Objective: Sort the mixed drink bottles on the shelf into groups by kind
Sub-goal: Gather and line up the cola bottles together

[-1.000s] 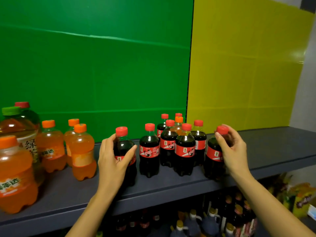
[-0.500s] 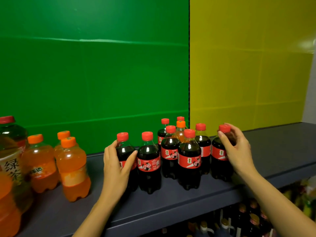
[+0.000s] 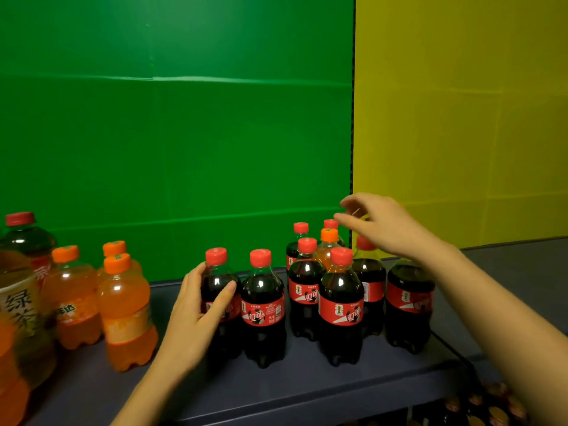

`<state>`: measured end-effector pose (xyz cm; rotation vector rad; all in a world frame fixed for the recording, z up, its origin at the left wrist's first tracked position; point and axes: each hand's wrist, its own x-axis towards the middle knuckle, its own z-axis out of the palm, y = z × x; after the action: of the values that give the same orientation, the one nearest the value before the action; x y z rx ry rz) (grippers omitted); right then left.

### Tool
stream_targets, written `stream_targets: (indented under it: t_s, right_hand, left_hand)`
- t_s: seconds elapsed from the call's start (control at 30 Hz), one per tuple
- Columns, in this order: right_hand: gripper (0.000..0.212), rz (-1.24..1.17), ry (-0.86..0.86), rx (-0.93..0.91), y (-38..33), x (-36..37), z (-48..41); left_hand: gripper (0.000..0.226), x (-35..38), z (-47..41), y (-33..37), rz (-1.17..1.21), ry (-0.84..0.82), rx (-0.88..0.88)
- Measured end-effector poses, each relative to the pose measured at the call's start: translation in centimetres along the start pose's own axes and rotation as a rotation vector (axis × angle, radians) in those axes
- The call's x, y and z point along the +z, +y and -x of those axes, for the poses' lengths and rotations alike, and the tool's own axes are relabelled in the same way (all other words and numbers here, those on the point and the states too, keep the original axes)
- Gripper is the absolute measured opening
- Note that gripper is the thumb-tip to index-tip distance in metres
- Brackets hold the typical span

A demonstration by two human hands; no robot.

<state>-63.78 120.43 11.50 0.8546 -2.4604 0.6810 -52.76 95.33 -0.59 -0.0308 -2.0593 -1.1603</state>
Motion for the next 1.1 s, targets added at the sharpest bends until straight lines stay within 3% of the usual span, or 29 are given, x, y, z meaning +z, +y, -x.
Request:
stream_targets:
  t_s: [0.13, 0.23, 0.3, 0.5, 0.7, 0.77, 0.87, 1.1]
  right_hand:
    - [0.061, 0.181, -0.374, 0.139, 0.4, 1.9, -3.2]
    - [0.058, 0.21, -0.499, 0.168, 0.9, 3.0, -4.6]
    - [0.056, 0.186, -0.527, 0.171, 1.0, 3.4, -5.1]
    - [0.042, 0.178, -0.391, 0.136, 1.9, 4.2, -5.8]
    - [0.044, 0.159, -0.263, 0.055, 1.3, 2.9, -5.5]
    - [0.049, 0.105, -0.185, 0.045, 0.9, 1.8, -5.5]
    - [0.048, -0.087, -0.055, 0.027, -0.1, 0.0, -5.9]
    - [0.03, -0.62, 0.352, -0.178, -4.5, -2.2, -6.5]
  left_hand:
    - [0.075, -0.3, 0.2, 0.4, -0.04, 0.002, -0.022]
    - [0.081, -0.3, 0.3, 0.8, -0.064, 0.017, -0.039]
    - [0.072, -0.3, 0.4, 1.0, -0.085, 0.028, -0.044]
    - [0.052, 0.0, 0.7, 1.5, -0.118, 0.049, -0.058]
    - [0.052, -0.3, 1.0, 1.8, -0.158, 0.09, -0.023]
    - [0.062, -0.5, 1.4, 2.1, -0.209, 0.125, -0.023]
    - [0.065, -1.2, 1.8, 2.5, -0.265, 0.206, 0.046]
    - [0.035, -4.8, 3.0, 4.6, -0.186, 0.369, 0.203]
